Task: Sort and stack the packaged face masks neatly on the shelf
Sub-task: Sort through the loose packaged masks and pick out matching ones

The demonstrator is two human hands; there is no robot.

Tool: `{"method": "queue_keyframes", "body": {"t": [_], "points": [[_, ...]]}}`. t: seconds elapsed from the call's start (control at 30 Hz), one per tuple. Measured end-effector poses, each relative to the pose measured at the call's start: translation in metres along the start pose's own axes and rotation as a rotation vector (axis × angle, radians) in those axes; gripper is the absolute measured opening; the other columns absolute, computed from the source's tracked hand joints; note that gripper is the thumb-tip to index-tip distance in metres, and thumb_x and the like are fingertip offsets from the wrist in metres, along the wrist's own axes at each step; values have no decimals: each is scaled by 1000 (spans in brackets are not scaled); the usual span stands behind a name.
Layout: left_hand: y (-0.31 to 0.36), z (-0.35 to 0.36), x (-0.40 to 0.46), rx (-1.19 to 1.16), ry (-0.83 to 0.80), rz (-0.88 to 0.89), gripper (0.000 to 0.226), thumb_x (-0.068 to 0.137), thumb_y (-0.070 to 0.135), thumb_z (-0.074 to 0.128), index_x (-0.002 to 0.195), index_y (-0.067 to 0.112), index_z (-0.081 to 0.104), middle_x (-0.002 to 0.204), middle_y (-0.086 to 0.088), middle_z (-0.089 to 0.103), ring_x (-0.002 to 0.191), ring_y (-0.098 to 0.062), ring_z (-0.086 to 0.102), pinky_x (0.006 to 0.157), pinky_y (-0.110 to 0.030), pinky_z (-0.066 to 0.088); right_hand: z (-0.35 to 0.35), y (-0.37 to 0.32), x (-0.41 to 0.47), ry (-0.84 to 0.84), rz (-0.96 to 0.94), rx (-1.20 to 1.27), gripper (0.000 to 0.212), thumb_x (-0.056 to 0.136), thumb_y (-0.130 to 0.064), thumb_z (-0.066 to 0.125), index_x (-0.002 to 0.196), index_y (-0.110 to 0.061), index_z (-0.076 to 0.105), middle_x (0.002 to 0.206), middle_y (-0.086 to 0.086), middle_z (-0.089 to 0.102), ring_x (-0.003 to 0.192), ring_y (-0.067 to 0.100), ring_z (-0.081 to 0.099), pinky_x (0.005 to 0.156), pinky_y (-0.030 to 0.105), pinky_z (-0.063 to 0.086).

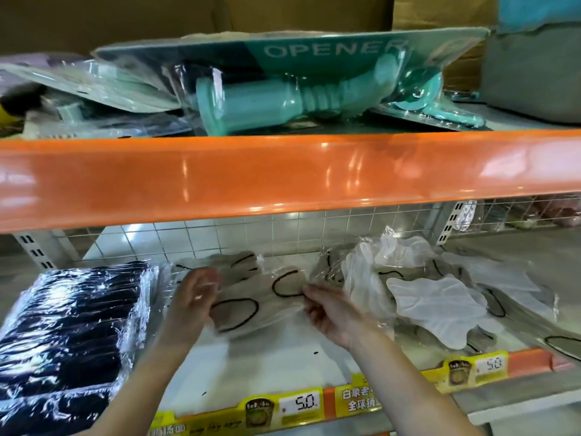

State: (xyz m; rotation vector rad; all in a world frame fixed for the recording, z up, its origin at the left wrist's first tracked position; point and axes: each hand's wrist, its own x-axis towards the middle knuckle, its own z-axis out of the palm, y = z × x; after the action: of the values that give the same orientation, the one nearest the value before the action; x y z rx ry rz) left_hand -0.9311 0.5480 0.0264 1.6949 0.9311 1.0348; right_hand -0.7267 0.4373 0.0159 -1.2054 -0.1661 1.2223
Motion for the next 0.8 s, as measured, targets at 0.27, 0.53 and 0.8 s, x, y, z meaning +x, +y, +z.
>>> {"method": "queue_keyframes", "body": {"t": [0.27, 0.53, 0.8], "points": [[-22, 17, -38, 852, -88, 582, 51, 72, 51, 58, 116, 26, 54, 116, 2, 64, 107, -16, 53, 85, -33, 43, 17, 17, 0, 21, 64, 226, 16, 90, 8, 55, 77, 2, 60, 56, 10, 61, 43, 13, 59, 40, 18, 49], [-52, 0, -40, 851, -3, 558, 32, 90, 28, 43, 85, 18, 72, 85, 1, 72, 76, -21, 69, 61, -26, 51, 25, 46, 2, 209, -473, -968, 53, 85, -1, 58, 135, -12, 42, 122, 4, 47, 113, 16, 48, 90, 17, 35], [-76, -16, -38, 915, -116, 407, 41, 73, 21, 39, 93, 23, 75, 103, 5, 73, 92, -15, 70, 69, -26, 56, 35, 90, -3, -114, -838, -1606, 47, 80, -39, 56, 118, -11, 62, 127, 5, 56, 115, 27, 55, 98, 34, 45]]}}
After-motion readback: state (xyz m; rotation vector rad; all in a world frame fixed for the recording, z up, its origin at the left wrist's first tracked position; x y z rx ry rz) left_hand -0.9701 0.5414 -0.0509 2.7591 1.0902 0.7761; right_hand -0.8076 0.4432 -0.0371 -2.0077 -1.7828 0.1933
